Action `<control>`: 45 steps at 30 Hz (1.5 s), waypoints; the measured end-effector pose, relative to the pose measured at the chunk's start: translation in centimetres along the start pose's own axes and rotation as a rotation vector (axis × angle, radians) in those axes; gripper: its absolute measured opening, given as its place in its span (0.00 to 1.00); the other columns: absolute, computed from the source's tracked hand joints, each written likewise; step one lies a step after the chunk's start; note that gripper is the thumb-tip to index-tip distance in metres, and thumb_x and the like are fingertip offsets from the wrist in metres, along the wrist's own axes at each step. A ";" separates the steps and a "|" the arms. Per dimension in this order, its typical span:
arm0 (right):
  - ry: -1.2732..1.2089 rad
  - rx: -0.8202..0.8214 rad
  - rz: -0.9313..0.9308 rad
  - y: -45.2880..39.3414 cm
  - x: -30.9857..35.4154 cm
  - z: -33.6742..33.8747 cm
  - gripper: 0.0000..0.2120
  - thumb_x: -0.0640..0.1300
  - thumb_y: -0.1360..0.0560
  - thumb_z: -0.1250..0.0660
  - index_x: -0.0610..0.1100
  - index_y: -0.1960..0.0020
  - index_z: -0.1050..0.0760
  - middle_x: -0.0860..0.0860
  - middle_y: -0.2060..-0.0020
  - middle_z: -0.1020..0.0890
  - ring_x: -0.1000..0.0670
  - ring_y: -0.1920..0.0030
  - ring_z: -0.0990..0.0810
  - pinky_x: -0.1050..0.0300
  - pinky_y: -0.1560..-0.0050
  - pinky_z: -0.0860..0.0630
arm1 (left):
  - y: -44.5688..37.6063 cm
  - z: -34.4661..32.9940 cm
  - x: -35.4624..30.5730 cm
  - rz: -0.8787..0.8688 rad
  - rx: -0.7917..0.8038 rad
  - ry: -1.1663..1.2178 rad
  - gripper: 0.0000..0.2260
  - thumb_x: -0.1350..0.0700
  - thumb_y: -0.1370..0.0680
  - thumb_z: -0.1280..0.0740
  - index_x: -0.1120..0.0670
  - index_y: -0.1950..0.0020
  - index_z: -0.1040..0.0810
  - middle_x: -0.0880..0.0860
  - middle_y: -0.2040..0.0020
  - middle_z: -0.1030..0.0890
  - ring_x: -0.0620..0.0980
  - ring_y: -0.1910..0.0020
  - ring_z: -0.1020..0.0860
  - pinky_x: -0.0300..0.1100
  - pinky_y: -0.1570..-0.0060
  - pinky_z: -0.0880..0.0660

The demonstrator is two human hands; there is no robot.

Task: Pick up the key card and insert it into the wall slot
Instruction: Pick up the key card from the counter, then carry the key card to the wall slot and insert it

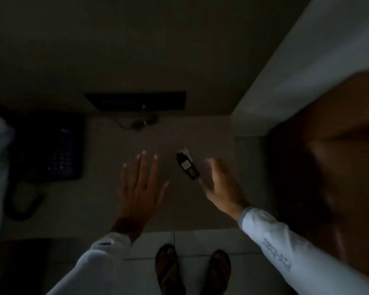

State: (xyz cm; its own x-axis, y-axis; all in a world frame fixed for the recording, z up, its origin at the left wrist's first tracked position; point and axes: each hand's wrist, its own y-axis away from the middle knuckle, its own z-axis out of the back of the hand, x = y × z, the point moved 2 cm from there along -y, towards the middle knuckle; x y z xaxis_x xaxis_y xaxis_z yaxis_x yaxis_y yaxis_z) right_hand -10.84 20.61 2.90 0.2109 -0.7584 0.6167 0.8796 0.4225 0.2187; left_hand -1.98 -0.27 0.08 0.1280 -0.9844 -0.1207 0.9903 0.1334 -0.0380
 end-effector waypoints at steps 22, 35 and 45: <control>-0.122 0.175 -0.225 -11.1 -0.2 -6.2 0.06 0.36 0.29 0.27 0.39 0.53 0.19 0.38 0.54 0.15 0.38 0.50 0.16 0.42 0.47 0.19 | -1.6 -6.9 2.4 -0.084 -0.040 -0.038 0.30 0.41 0.17 0.39 0.62 0.24 0.25 0.68 0.23 0.26 0.69 0.24 0.27 0.72 0.27 0.29; -0.708 -0.220 -0.362 -3.0 7.9 17.6 0.06 0.36 0.29 0.25 0.36 0.53 0.18 0.42 0.61 0.16 0.52 0.64 0.18 0.67 0.64 0.22 | -8.6 18.6 -3.6 -0.295 -0.314 -0.017 0.29 0.40 0.17 0.36 0.59 0.23 0.25 0.66 0.21 0.29 0.63 0.22 0.28 0.70 0.27 0.28; -0.736 -0.607 0.012 8.4 23.2 49.9 0.06 0.35 0.29 0.25 0.43 0.60 0.21 0.45 0.64 0.16 0.54 0.66 0.17 0.67 0.63 0.20 | -15.3 51.2 -16.2 -0.578 -0.742 0.004 0.30 0.40 0.17 0.38 0.60 0.23 0.25 0.67 0.21 0.28 0.65 0.23 0.27 0.71 0.27 0.29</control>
State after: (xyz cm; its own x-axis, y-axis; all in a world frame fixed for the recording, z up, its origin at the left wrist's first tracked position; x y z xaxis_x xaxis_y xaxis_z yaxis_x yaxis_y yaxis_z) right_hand -19.88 31.35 56.77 0.0824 -0.1656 0.9827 0.9939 -0.0584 -0.0932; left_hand -16.51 7.77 53.36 -0.3740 -0.9208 0.1111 0.6128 -0.3352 -0.7156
